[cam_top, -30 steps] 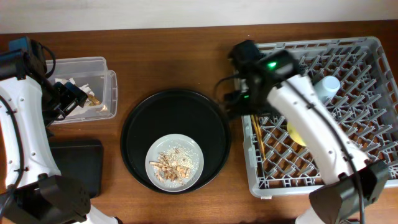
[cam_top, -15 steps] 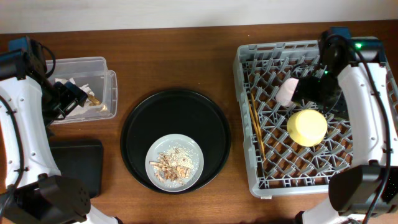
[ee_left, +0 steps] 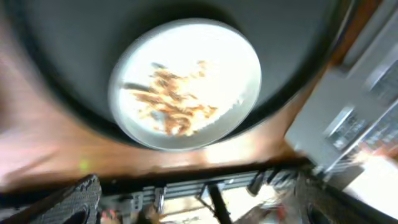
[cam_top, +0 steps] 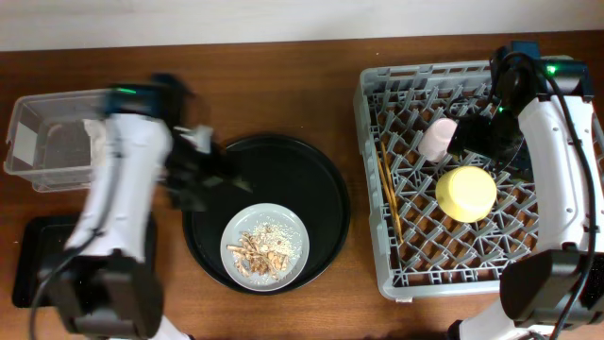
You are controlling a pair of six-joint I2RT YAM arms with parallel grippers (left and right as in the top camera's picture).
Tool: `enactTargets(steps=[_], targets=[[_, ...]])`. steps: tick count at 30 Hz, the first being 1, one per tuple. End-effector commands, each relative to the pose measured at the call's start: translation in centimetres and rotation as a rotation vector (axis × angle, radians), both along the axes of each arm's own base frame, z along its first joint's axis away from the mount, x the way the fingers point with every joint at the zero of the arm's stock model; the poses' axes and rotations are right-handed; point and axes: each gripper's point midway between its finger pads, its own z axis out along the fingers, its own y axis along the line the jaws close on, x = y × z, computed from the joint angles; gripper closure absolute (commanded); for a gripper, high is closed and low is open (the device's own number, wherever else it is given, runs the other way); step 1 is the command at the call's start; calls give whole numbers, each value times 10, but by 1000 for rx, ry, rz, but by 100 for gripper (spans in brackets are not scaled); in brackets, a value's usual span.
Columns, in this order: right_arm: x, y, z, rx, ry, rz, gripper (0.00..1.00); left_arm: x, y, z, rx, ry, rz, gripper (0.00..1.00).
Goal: Sort waste into correct bins and load items into the dishwasher rack
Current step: 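Reach the left gripper to the white plate of food scraps and grasp its rim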
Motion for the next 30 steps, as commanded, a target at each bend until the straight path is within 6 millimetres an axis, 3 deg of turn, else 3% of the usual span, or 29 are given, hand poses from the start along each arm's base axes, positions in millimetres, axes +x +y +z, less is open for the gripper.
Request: enactTargets(steps=[1, 4, 6, 9, 10, 12, 14, 17, 19, 21, 30], targets=[[-2, -4, 10, -22, -32, -15, 2, -40, -55, -34, -12, 55, -189, 3], [-2, -4, 10, -22, -32, -15, 2, -56, -75, -59, 80, 54, -218, 5], [-2, -4, 10, -22, -32, -15, 2, -54, -81, -71, 184, -12, -223, 5], [-2, -4, 10, -22, -32, -15, 2, -50, -93, -77, 315, -118, -185, 5], [-2, -4, 10, -22, -32, -15, 2, -48, -97, -78, 340, -146, -159, 10], [-2, -4, 10, -22, -32, -15, 2, -48, -116, -79, 335, -195, -106, 18], [-2, -4, 10, -22, -32, -15, 2, -42, -127, -79, 340, -257, -67, 18], [-2, -4, 10, -22, -32, -15, 2, -36, -127, -80, 400, -333, -11, 19], [-2, -4, 10, -22, -32, -15, 1, -39, -130, -84, 394, -337, -16, 41], [-2, -4, 10, -22, -32, -15, 2, -39, -132, -89, 385, -331, 37, 48], [-2, -4, 10, -22, -32, -15, 2, -29, -130, -110, 426, -358, 61, 43]])
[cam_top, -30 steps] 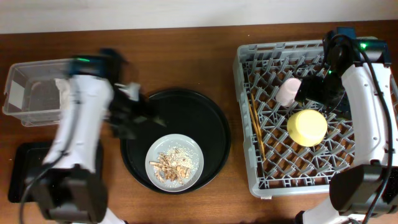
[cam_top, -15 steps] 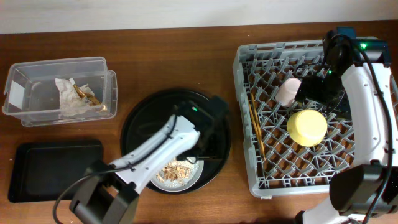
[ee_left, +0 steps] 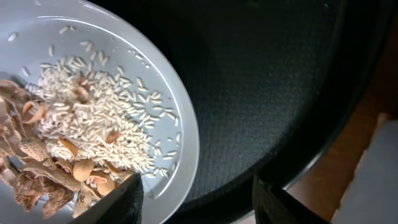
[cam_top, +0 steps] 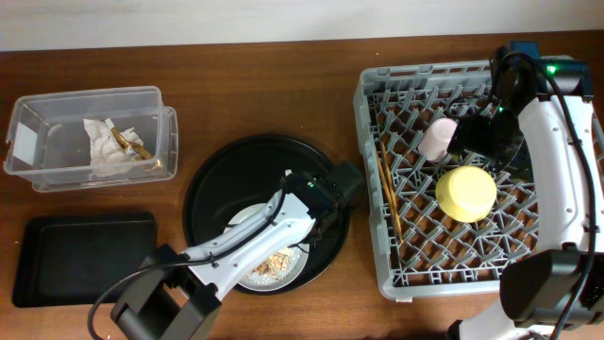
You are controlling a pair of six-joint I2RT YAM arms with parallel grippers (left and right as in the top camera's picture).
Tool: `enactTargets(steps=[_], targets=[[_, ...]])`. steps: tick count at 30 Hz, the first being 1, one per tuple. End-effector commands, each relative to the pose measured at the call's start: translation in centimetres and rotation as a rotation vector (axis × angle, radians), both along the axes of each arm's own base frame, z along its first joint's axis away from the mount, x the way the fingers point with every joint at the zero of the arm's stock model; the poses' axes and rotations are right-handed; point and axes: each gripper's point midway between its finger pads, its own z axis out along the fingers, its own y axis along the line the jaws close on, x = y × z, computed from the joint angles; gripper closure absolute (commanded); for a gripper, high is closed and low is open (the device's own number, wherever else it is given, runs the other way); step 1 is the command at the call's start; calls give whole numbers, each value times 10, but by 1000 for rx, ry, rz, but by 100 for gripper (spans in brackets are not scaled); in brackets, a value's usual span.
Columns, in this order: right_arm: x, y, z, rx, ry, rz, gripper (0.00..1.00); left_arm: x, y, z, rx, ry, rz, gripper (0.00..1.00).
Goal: Sort waste into correct bins and load items into the dishwasher rack
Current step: 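Reach the left gripper to the white plate of food scraps and grasp its rim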
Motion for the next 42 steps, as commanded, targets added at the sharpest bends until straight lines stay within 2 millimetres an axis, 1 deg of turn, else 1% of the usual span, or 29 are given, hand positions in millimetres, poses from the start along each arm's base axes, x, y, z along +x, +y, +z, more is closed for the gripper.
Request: enactTargets(steps=[1, 2, 3, 6, 10, 14, 16, 20, 23, 28, 30, 33, 36, 42], targets=[[-2, -4, 10, -22, -32, -12, 2, 4, 8, -19, 67, -1, 12, 43], [-2, -4, 10, -22, -32, -12, 2, 4, 8, -26, 80, 10, 13, 44], [-2, -4, 10, -22, -32, -12, 2, 4, 8, -29, 84, 13, 13, 44], [-2, -4, 10, -22, -32, -12, 1, 10, 3, -37, 74, 3, 14, 50], [-2, -4, 10, -22, -32, -12, 2, 21, 3, -46, 102, -42, 18, 50], [-2, -4, 10, -22, -32, -12, 2, 20, 4, -66, 129, -15, 16, 50], [-2, -4, 10, -22, -32, -12, 2, 19, 5, -72, 138, 1, 18, 52], [-2, -4, 10, -22, -32, -12, 2, 19, 4, -71, 133, 2, 19, 58], [-2, -4, 10, -22, -32, -12, 2, 19, 5, -71, 134, 4, 19, 67], [-2, -4, 10, -22, -32, -12, 2, 16, 8, -70, 149, 17, 19, 79], [-2, -4, 10, -22, -32, -12, 2, 16, 10, -66, 164, 19, 37, 87], [-2, -4, 10, -22, -32, -12, 2, 16, 10, -65, 164, 17, 38, 91], [-2, -4, 10, -22, -32, -12, 2, 17, 9, -64, 164, 17, 39, 99], [-2, -4, 10, -22, -32, -12, 2, 17, 9, -62, 167, 19, 39, 99]])
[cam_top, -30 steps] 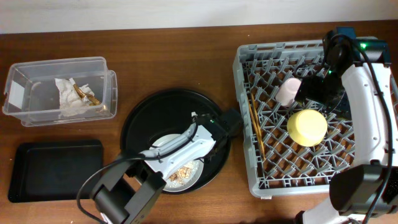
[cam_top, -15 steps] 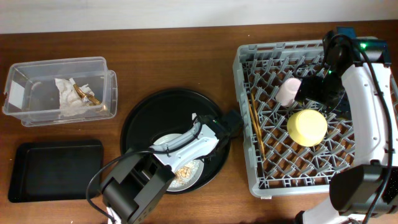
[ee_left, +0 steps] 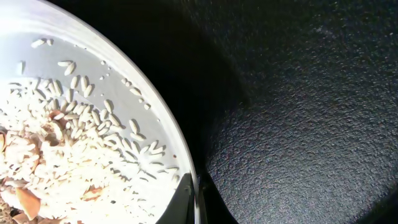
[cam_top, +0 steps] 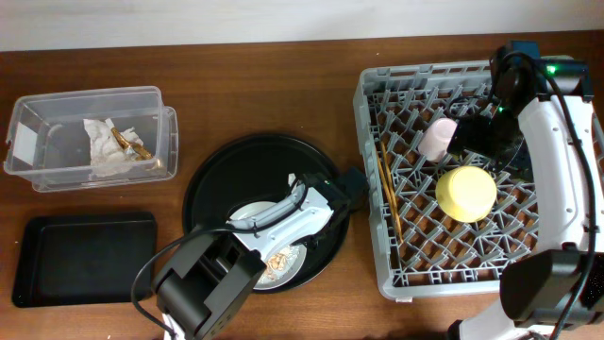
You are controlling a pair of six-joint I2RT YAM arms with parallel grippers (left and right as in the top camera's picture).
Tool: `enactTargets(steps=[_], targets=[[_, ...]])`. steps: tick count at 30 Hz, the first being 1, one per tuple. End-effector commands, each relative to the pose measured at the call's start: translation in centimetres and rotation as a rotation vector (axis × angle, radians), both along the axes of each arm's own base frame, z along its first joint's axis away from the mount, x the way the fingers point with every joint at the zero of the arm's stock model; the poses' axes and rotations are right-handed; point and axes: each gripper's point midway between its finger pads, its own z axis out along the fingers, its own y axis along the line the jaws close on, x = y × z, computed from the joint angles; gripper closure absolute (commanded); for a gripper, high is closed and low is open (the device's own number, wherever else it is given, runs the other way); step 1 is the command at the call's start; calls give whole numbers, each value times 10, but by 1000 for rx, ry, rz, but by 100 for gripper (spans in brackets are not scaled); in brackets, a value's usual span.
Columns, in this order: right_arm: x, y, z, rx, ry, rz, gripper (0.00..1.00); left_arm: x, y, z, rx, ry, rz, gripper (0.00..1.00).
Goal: Sort waste into correct bins and load items into the dishwasher rack
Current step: 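Reach the left gripper to the white plate of food scraps and grasp its rim, then carry the plate with the left gripper over the small black tray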
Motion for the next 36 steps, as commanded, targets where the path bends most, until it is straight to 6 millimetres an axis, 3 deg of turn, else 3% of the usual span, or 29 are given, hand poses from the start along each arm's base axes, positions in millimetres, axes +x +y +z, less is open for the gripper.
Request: enactTargets(steps=[1, 7, 20, 28, 36], targets=[[-2, -4, 10, -22, -32, -13, 2, 3, 0, -4, 16, 4, 9, 99], [-2, -4, 10, -22, -32, -13, 2, 4, 3, 10, 46, 13, 8, 99], [-2, -4, 10, -22, -32, -13, 2, 23, 46, 79, 233, -8, 102, 99], [-2, -4, 10, -22, -32, -13, 2, 55, 120, 117, 250, 38, 328, 99], [-2, -4, 10, -22, -32, -13, 2, 75, 205, 131, 167, 71, 536, 99]])
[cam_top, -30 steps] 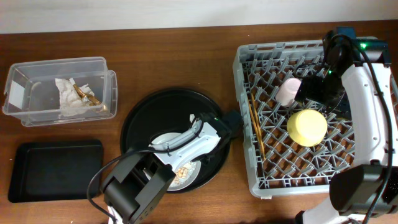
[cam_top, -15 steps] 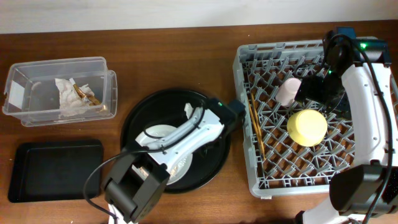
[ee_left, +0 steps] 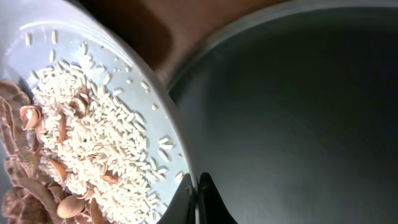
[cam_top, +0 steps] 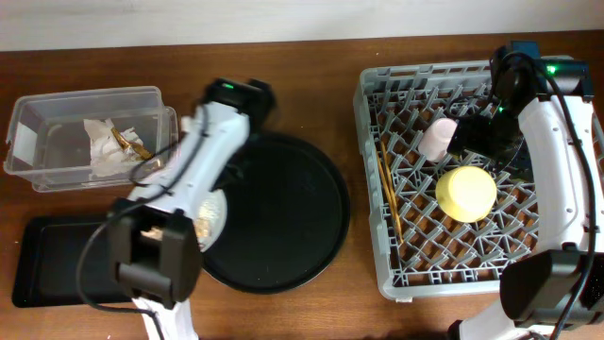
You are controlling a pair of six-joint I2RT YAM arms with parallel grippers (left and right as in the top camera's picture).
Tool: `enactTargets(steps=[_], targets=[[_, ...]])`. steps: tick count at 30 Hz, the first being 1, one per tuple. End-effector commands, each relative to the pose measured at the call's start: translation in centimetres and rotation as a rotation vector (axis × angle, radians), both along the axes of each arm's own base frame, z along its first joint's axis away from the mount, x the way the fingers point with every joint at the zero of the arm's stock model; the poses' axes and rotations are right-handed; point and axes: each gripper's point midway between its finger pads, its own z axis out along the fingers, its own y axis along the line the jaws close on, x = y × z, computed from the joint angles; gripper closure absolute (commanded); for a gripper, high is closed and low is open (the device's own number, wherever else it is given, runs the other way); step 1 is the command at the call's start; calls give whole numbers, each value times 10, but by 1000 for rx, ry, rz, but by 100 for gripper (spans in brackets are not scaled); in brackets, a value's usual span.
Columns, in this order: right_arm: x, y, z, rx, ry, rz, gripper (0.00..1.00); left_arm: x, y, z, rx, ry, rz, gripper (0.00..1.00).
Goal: Sort waste into correct bins and load items into the dishwasher rack
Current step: 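Carry the plate with the left gripper over the small black tray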
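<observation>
The white plate (ee_left: 81, 118), piled with rice and peanut shells, is held by its rim between the fingers of my left gripper (ee_left: 198, 186), which is shut on it. Seen from overhead, the plate (cam_top: 212, 215) sits at the left edge of the round black tray (cam_top: 283, 212), half hidden under my left arm. In the grey dishwasher rack (cam_top: 377, 189), my right gripper (cam_top: 462, 137) rests against a pink item (cam_top: 436, 138). How its jaws stand is not visible. A yellow cup (cam_top: 465, 192) stands upside down in the rack.
A clear bin (cam_top: 57, 142) holding crumpled paper and scraps stands at the far left. A flat black bin (cam_top: 66, 260) lies in front of it. Wooden chopsticks (cam_top: 387, 194) lie along the left side of the rack.
The plate, still pinched by its rim in my left gripper, has gone from the lower middle of the black tray to the tray's left edge. The right arm has not moved.
My left gripper was open above the plate lying on the black tray. Then it was open around the plate's right rim, and then shut on that rim. Now it holds the plate at the tray's left edge, towards the bins.
</observation>
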Motion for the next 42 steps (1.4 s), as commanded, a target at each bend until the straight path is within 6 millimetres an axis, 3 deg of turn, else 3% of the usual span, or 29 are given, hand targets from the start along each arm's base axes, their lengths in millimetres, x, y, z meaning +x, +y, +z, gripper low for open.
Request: enactTargets(steps=[1, 11, 15, 19, 23, 28, 33, 38, 42], targets=[[-2, -4, 10, -22, -32, -12, 2, 10, 44, 16, -57, -34, 67, 99], [-2, -4, 10, -22, -32, -12, 2, 8, 149, 8, -394, -75, 295, 99], [-2, -4, 10, -22, -32, -12, 2, 18, 163, 11, -595, -174, 297, 99], [-2, -4, 10, -22, -32, -12, 2, 14, 189, 14, -654, -241, 360, 99], [-2, -4, 10, -22, -32, -12, 2, 13, 199, 20, -760, -307, 340, 99], [-2, -4, 10, -22, -32, -12, 2, 17, 195, 43, -998, -442, 318, 99], [-2, -4, 10, -22, -32, -12, 2, 5, 203, 63, -1149, -535, 360, 99], [-2, -4, 10, -22, -32, -12, 2, -13, 230, 73, -1204, -632, 436, 99], [-2, -4, 10, -22, -32, -12, 2, -21, 237, 83, -1291, -737, 438, 99]])
